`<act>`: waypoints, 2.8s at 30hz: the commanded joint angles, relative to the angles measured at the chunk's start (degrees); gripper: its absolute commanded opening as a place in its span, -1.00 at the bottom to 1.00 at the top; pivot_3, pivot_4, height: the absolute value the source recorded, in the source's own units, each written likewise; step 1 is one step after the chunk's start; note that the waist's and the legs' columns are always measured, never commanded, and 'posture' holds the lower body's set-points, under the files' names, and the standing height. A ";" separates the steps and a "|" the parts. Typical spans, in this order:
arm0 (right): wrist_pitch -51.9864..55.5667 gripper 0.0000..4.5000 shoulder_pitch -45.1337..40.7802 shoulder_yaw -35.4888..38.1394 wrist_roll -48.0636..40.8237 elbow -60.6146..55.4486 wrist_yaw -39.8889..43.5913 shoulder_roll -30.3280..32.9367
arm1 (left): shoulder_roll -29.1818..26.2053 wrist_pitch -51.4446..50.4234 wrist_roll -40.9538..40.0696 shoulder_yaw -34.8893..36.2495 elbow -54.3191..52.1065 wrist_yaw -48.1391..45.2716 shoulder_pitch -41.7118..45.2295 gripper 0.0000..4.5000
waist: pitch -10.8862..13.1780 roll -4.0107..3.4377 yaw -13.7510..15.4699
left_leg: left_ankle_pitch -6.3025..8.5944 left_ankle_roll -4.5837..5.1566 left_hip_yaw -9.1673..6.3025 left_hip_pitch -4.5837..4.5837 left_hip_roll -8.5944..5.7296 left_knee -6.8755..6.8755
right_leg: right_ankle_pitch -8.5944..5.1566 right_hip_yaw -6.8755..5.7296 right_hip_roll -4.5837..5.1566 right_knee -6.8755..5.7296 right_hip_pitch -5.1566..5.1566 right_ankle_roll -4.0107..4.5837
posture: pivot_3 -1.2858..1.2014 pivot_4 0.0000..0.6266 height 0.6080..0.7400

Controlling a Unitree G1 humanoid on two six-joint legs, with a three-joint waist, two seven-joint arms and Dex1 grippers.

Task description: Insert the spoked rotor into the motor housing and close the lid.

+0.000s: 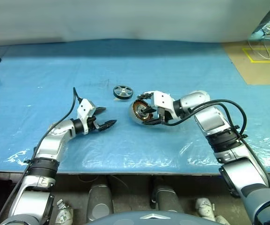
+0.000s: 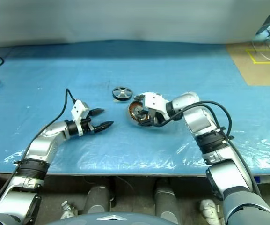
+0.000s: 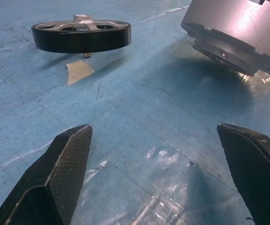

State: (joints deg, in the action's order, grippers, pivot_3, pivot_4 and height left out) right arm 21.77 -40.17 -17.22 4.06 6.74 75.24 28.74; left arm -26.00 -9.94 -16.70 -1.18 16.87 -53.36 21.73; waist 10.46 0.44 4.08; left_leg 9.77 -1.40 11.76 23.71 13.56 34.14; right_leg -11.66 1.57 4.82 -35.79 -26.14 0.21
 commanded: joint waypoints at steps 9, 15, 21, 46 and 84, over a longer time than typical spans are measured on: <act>4.31 -0.20 0.36 -1.58 -4.02 -8.14 -0.88 1.20 | -1.12 -0.42 -0.44 1.44 -2.60 0.15 -0.03 1.00 | 0.00 0.00 -0.01 | -0.01 -0.02 0.00 -0.01 -0.02 0.01 | 0.00 0.00 0.01 -0.02 0.02 0.00 | 0.03 -0.52 1.00; 6.54 0.36 1.44 -2.15 -5.36 -9.95 -0.75 2.18 | -1.05 -0.72 -0.39 1.20 -3.20 0.43 -0.26 1.00 | 0.00 0.00 0.01 | -0.02 -0.02 -0.01 -0.03 -0.02 0.01 | 0.00 0.00 0.00 -0.02 0.03 -0.01 | 0.03 -0.52 1.00; 8.46 0.98 1.55 -0.70 -7.70 -10.66 -2.80 2.18 | -0.97 -0.78 -0.30 1.00 -2.92 0.26 -0.07 1.00 | 0.00 0.00 -0.01 | -0.01 -0.03 -0.01 -0.30 -0.04 0.01 | 0.00 0.03 0.02 -0.04 0.27 -0.01 | 0.03 -0.52 1.00; 1.92 0.98 15.87 19.81 -13.11 5.01 -20.15 14.24 | 0.42 2.10 -1.06 0.15 0.27 -4.84 1.19 1.00 | -0.01 0.01 0.42 | 0.00 -0.04 -0.04 -0.67 -0.31 -0.07 | -0.01 0.08 0.31 0.15 0.80 -0.03 | 0.03 -0.52 1.00; -18.68 0.09 -7.37 25.54 -8.71 61.62 -39.41 4.71 | 1.54 7.67 1.46 0.39 7.30 -4.38 2.67 1.00 | -0.02 -0.01 -0.07 | 0.13 0.20 -0.03 -0.68 -0.35 -0.04 | -0.01 -0.01 0.32 0.11 0.80 -0.02 | 0.03 -0.52 1.00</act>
State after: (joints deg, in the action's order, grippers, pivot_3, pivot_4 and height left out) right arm 2.32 -47.91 8.46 -5.35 66.90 35.86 34.04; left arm -23.81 -3.79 -15.17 -2.05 24.38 -57.80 24.21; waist 10.44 0.43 4.00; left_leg 9.89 -1.20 11.73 23.04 13.21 34.09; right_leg -11.67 1.56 5.14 -35.68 -25.34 0.19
